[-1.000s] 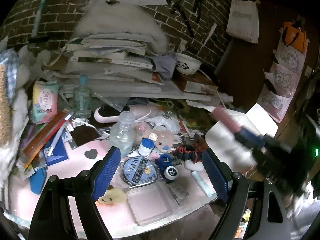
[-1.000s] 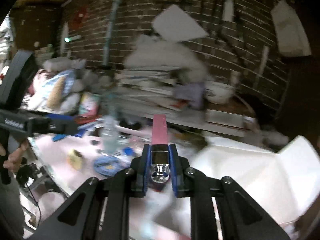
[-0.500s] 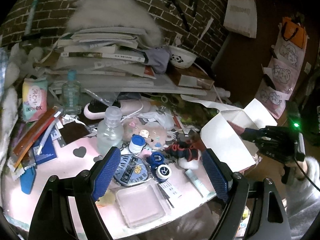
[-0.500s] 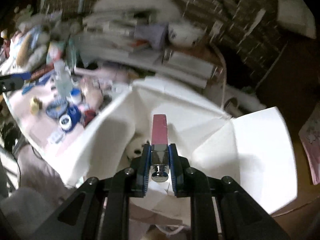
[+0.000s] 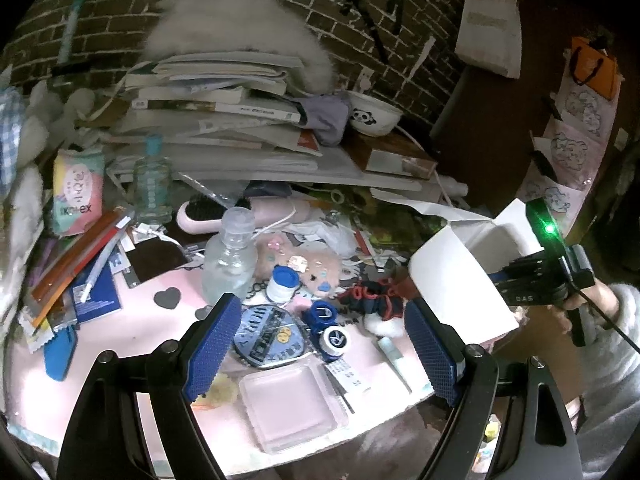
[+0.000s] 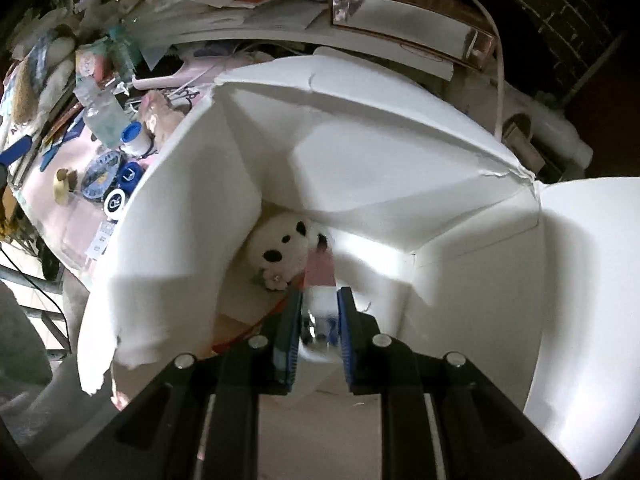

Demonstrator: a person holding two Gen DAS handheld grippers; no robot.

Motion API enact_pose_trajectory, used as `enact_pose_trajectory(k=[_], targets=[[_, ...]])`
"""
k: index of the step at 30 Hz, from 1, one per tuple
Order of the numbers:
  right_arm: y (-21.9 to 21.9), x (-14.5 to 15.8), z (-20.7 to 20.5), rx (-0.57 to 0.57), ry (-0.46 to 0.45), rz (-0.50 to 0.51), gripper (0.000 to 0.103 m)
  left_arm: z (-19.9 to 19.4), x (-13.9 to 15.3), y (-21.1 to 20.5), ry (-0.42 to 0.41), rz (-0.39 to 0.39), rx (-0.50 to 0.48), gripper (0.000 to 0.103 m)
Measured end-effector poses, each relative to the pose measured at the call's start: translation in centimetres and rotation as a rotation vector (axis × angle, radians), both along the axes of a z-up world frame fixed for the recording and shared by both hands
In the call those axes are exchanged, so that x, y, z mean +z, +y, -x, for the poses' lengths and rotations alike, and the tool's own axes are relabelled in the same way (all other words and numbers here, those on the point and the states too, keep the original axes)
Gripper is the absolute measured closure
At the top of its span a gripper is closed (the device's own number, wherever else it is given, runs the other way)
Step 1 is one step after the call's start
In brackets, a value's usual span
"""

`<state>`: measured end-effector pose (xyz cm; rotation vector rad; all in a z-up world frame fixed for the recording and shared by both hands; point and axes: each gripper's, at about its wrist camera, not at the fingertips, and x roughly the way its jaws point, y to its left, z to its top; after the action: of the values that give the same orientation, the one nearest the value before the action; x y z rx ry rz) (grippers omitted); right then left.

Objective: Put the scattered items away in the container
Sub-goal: 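Carry the pink stick into the white box and open the right tool, then reach the left tool to the yellow pudding-dog plush and grasp it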

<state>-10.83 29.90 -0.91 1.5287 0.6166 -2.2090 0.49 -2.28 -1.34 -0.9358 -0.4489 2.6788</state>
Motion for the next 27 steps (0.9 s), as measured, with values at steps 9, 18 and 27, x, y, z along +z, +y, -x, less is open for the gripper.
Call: enact_pose_trajectory(k=[9, 18, 27], targets=[[0.5, 3.0, -1.1, -0.029, 0.15, 0.068, 0.054, 0.3, -2.1, -1.7, -0.025, 0.038, 0.07, 0.022], [-4.2, 7.8, -6.2, 0.077, 0.422, 0.267, 0.039, -0.6, -3.6, -3.0, -0.027, 0.129, 0.166, 0.022], [-12.7, 5.6, -11.8, 0.292, 0.39, 0.459, 0.039, -2.1, -5.7, -3.0, -0.063, 0.167, 0.134, 0.023]])
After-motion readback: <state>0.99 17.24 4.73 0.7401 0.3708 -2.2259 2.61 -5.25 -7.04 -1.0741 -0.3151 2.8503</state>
